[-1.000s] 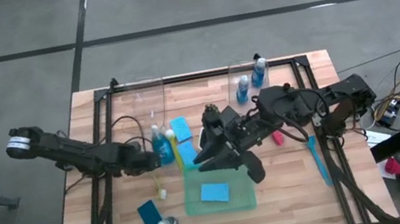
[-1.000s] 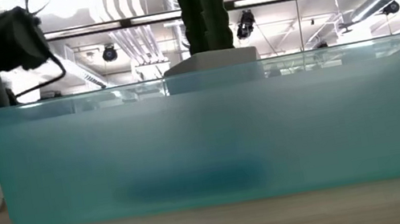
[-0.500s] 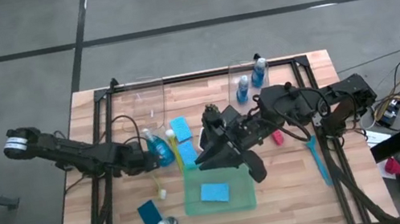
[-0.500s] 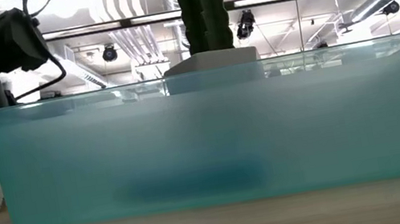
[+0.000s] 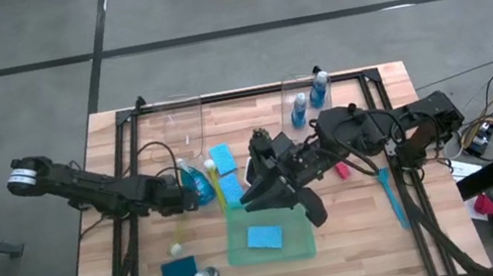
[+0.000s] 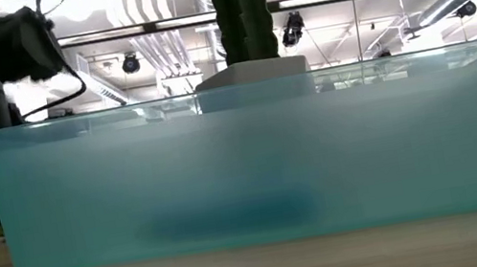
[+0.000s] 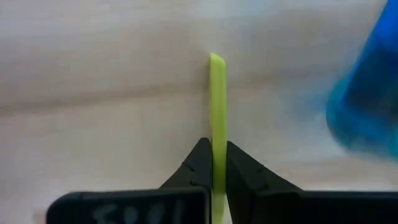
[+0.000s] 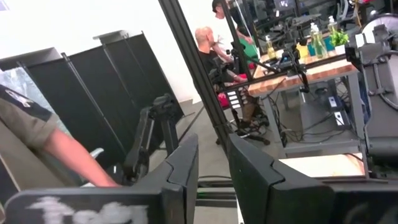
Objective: Pick & Place Kitchen Sink Supplies
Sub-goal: Put the left green dish brush into the left transparent bin
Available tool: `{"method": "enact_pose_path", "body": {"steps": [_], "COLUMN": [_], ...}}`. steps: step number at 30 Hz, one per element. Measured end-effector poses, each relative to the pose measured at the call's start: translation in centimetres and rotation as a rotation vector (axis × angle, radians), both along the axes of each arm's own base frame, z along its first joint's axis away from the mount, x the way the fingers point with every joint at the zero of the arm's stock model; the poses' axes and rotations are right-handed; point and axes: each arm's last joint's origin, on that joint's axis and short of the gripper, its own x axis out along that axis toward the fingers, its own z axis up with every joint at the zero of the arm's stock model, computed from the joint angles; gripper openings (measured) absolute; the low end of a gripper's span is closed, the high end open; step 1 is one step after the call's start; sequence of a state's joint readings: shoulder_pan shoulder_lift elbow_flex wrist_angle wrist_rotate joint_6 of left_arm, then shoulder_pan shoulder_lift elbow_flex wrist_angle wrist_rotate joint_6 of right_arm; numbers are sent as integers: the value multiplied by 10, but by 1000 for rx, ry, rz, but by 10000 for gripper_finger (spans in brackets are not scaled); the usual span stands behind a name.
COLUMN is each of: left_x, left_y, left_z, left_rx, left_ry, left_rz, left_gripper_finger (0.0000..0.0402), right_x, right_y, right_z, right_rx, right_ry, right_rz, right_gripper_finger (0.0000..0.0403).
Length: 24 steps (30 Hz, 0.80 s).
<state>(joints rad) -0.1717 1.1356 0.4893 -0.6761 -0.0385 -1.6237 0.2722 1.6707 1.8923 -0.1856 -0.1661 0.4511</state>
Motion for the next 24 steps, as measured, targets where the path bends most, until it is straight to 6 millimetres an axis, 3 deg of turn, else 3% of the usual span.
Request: {"method": "enact_pose_path", "body": {"steps": [12,19,24], "left_x": [4,-7,-12], "left_y": [-3,-3,6], "left_z": [65,113,151], "left_rx": [-15,-77,94], "left_ry": [-165,-270,-404], "left_rz": [-280,-270,-192], "left_gripper_finger": [16,17,17], "right_x": [0,0,0], "right_y": [-1,-1,-1], "right_z": [0,-1,-3], "right_rx": [-16,-19,-21], "right_ry": [-9,10,24], "right_rz": [-3,-2,-2], "right_gripper_finger": [64,69,74]}}
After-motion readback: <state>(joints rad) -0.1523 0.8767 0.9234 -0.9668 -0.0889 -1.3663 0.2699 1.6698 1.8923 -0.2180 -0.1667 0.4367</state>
